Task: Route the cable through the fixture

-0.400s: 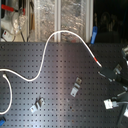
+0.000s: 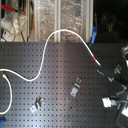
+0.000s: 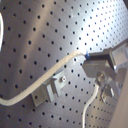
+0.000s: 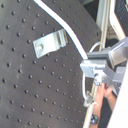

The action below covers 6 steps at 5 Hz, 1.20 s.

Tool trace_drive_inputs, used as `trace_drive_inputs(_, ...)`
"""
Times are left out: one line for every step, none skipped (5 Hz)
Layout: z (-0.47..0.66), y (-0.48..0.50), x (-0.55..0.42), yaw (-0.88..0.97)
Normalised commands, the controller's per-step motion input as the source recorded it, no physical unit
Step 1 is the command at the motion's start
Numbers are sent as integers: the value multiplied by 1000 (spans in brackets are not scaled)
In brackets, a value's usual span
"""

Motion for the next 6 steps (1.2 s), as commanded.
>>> trace_drive_inputs(356, 14, -173, 494)
trace_drive_inputs(452, -81, -99, 446)
trace_drive_inputs(274, -131, -319, 283)
trace_drive_inputs(343, -126, -390, 451)
trace_drive_inputs(273, -122, -368, 417)
trace_drive_inputs(92, -94, -127, 566)
